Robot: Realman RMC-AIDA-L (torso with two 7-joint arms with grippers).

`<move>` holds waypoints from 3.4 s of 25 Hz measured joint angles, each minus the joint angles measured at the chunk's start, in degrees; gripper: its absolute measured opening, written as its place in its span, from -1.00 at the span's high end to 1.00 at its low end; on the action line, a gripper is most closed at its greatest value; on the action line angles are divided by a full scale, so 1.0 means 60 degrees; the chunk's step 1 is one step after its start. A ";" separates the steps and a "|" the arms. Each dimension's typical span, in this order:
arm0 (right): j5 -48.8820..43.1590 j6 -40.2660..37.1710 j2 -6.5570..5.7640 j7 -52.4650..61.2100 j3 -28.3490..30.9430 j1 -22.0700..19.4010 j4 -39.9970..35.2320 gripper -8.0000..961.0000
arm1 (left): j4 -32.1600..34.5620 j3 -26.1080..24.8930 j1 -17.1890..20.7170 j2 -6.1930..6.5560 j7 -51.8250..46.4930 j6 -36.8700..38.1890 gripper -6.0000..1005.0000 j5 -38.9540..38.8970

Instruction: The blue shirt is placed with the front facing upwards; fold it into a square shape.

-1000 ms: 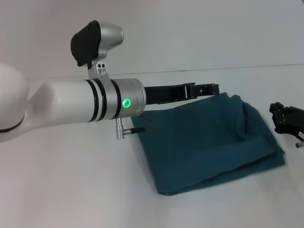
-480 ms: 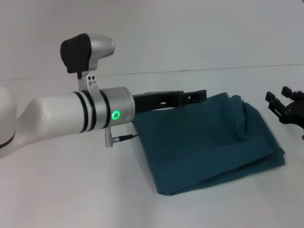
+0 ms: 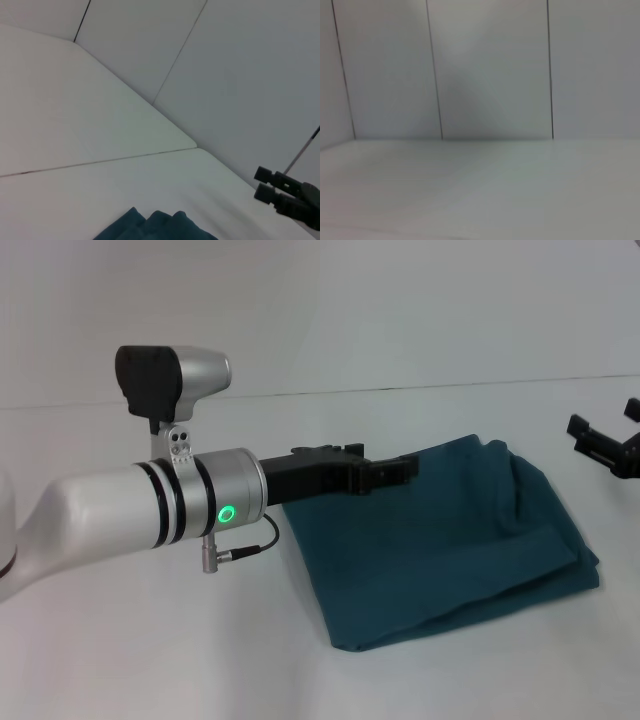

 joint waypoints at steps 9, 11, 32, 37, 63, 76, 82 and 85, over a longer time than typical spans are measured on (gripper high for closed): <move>-0.1468 0.0965 0.0035 0.0692 -0.0004 -0.0030 -0.0361 -0.97 | -0.0455 -0.0010 0.0714 0.0023 0.1272 0.0124 -0.71 -0.1129; -0.1673 0.1147 0.0050 0.0693 -0.0007 -0.0042 -0.0356 -0.97 | -0.0568 -0.0045 0.0803 0.0030 0.1326 0.0162 -0.71 -0.1155; -0.2134 0.1666 0.0077 0.0591 -0.1199 -0.0186 -0.0367 -0.97 | -0.0806 -0.0113 0.0868 0.0030 0.1361 0.0326 -0.71 -0.1405; -0.2140 0.1716 0.0103 0.0590 -0.1817 -0.0154 -0.0297 -0.97 | -0.0835 -0.0115 0.0878 0.0029 0.1365 0.0329 -0.71 -0.1418; -0.1772 0.1593 0.0053 0.0612 -0.1800 -0.0053 -0.0130 -0.97 | -0.0968 -0.0141 0.0872 0.0029 0.1370 0.0258 -0.70 -0.1420; -0.1844 0.2109 0.0057 0.0575 -0.1128 -0.0206 -0.0213 -0.96 | -0.0964 -0.0141 0.0883 0.0014 0.1370 0.0255 -0.70 -0.1420; -0.1859 0.2167 0.0082 0.0582 -0.1254 -0.0131 -0.0117 -0.72 | -0.0964 -0.0141 0.0876 0.0014 0.1370 0.0291 -0.70 -0.1420; -0.1839 0.2213 0.0088 0.0616 -0.1254 -0.0123 -0.0106 -0.50 | -0.0964 -0.0142 0.0871 0.0014 0.1370 0.0317 -0.70 -0.1420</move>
